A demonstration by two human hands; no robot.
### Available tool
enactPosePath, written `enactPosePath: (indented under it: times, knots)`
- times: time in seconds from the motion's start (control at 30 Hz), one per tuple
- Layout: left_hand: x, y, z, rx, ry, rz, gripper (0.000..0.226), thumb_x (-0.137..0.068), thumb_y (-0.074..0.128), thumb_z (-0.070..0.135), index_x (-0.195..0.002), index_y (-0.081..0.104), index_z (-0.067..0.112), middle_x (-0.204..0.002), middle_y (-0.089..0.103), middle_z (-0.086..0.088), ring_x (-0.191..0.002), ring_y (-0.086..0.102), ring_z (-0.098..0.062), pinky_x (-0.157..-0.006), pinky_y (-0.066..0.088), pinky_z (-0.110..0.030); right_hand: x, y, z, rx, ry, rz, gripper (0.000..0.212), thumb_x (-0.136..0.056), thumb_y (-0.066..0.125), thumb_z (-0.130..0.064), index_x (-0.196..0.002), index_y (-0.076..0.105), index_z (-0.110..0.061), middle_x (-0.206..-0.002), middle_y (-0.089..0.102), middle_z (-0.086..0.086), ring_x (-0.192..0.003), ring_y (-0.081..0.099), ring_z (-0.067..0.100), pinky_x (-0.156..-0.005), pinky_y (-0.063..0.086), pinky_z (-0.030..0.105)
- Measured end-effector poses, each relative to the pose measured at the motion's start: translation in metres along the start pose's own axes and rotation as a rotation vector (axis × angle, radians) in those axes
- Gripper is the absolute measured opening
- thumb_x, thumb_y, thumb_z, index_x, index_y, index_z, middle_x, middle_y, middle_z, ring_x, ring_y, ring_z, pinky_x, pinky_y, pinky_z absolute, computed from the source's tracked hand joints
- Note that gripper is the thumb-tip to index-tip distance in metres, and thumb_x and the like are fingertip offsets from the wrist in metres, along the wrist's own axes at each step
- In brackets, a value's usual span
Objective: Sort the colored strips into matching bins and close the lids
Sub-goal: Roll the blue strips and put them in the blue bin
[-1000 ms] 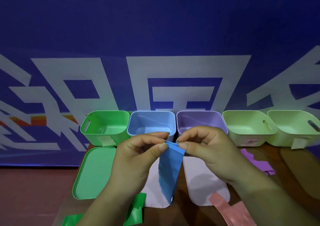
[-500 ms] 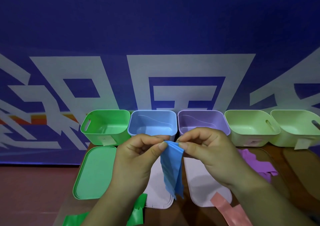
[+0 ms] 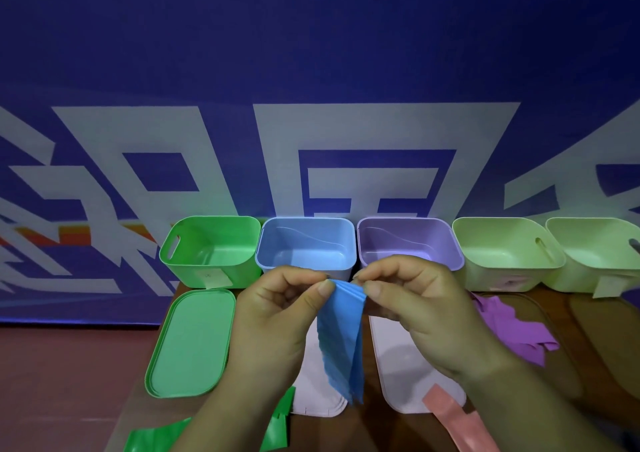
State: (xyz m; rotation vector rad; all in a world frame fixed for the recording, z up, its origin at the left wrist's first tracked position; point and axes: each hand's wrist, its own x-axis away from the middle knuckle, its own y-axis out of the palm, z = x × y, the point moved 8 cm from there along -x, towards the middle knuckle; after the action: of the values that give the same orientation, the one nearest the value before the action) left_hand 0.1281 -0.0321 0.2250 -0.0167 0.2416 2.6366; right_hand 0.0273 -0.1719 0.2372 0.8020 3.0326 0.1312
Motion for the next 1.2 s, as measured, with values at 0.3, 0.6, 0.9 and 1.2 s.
enactPosePath:
  times: [0.3,0.6,0.9,1.2]
  knots:
    - [-0.004,0.001,-0.003,0.081,-0.03,0.018,0.016,-0.066,0.076,0.018,-0.081,0.074,0.019,-0.076,0.071,-0.008,-0.074,0.066,-0.018,-0.078,0.05,-0.034,-0.001,0.003,-0.005,0.221,-0.137,0.092,0.028,-0.077,0.08,-0.004,-0.087,0.076,-0.029,-0.085,0.075,-0.004,-0.078,0.071,0.014,-0.075,0.056,0.024]
    - [-0.008,-0.001,0.022,-0.012,0.023,-0.052,0.013,-0.068,0.074,0.012,-0.081,0.074,0.014,-0.079,0.074,-0.008,-0.075,0.068,-0.013,-0.072,0.056,-0.021,-0.008,0.006,-0.017,0.222,-0.182,0.091,0.027,-0.078,0.079,-0.002,-0.081,0.076,-0.029,-0.085,0.075,-0.002,-0.08,0.072,0.017,-0.077,0.058,0.03]
    - [-0.008,0.003,0.051,-0.109,0.137,-0.105,0.016,-0.071,0.073,0.003,-0.074,0.077,0.018,-0.074,0.076,-0.001,-0.069,0.07,-0.007,-0.065,0.052,-0.013,-0.01,0.007,-0.035,0.199,-0.204,0.055,0.026,-0.079,0.078,-0.003,-0.083,0.076,-0.029,-0.078,0.075,-0.006,-0.071,0.069,0.009,-0.069,0.052,0.02]
    - [-0.003,0.007,0.064,-0.1,0.151,-0.136,0.011,-0.071,0.073,0.009,-0.077,0.076,0.018,-0.075,0.073,-0.003,-0.071,0.067,-0.01,-0.067,0.053,-0.017,-0.006,0.007,-0.052,0.228,-0.189,0.023,0.017,-0.079,0.077,-0.005,-0.079,0.076,-0.022,-0.077,0.074,0.003,-0.067,0.068,0.015,-0.064,0.058,0.029]
